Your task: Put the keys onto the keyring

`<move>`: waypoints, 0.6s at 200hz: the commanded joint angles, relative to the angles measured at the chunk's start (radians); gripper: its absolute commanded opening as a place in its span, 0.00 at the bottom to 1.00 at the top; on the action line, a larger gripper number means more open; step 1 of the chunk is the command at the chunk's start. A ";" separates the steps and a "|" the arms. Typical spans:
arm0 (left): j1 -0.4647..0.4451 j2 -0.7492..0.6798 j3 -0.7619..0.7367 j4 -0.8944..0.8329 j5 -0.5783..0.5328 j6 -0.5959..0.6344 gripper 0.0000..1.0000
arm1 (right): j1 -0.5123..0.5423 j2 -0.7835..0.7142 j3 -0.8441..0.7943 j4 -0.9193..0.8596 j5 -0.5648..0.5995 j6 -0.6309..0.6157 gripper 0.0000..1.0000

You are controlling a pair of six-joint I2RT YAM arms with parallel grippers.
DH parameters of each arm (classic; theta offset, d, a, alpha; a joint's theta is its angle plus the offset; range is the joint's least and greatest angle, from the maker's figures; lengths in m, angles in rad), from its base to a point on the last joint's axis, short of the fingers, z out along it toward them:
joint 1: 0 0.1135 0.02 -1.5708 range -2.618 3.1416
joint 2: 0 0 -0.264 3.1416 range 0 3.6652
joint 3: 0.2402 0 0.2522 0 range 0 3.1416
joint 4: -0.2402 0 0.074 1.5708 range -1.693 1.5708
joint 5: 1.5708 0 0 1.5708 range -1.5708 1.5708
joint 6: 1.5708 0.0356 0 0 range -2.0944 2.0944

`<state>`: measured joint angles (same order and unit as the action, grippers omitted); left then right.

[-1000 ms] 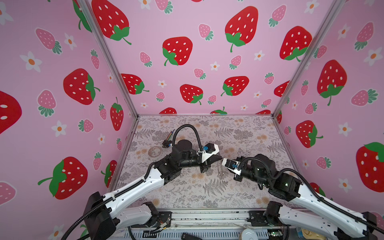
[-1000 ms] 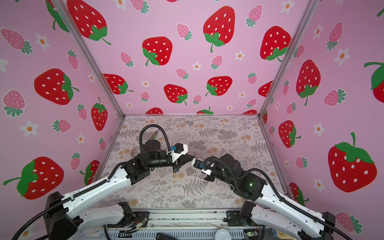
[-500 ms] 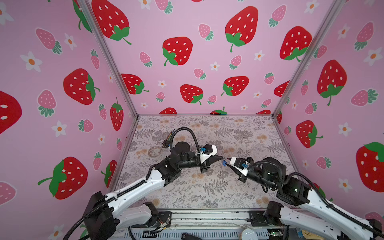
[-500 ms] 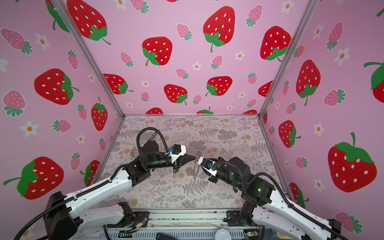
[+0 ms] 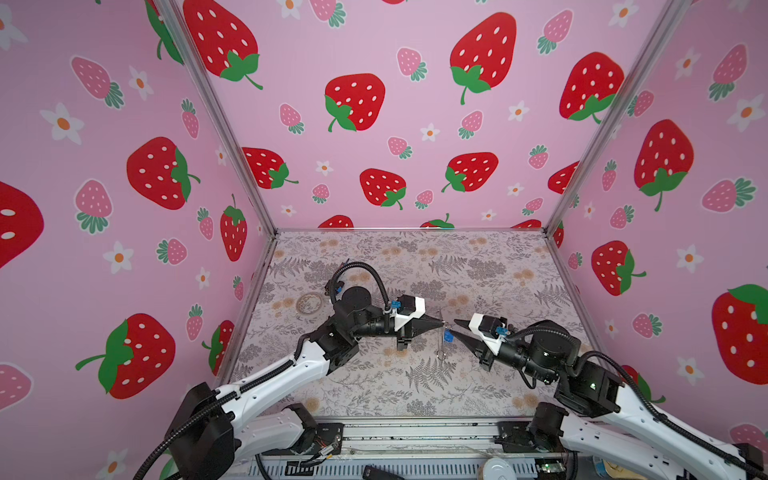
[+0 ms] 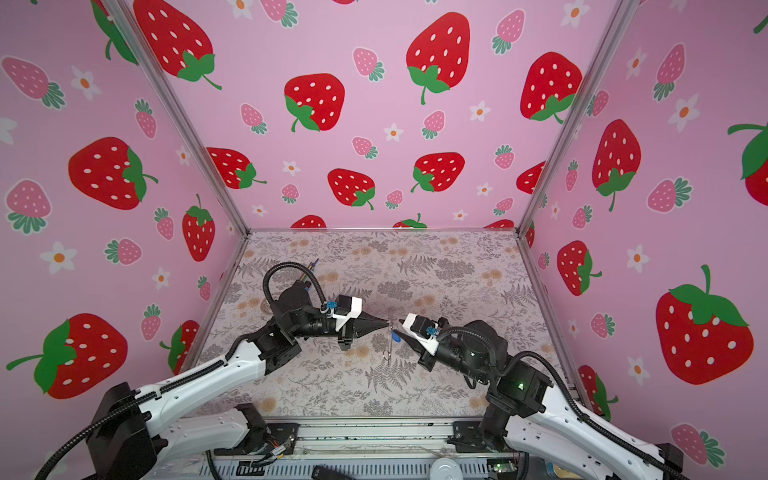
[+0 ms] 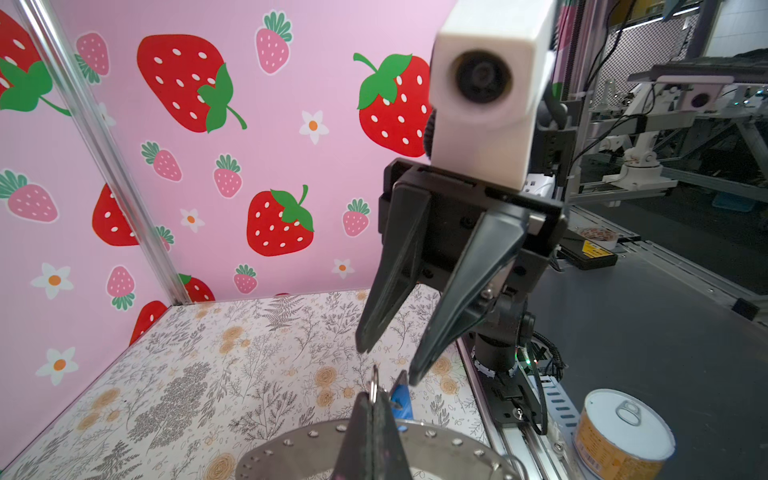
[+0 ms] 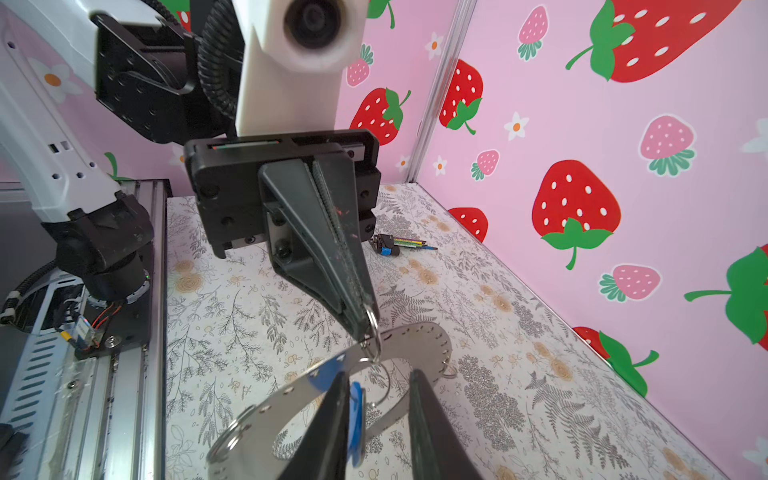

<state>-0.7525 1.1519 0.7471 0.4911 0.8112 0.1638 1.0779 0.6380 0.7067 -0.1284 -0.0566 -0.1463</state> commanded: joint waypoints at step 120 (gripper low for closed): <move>0.001 -0.053 0.042 -0.054 0.082 0.085 0.00 | 0.002 0.002 0.002 0.069 -0.083 0.067 0.20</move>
<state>-0.7517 1.1217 0.7471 0.4339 0.8639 0.2287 1.0779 0.6392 0.7151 -0.0887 -0.1104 -0.0948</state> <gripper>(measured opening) 0.050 0.212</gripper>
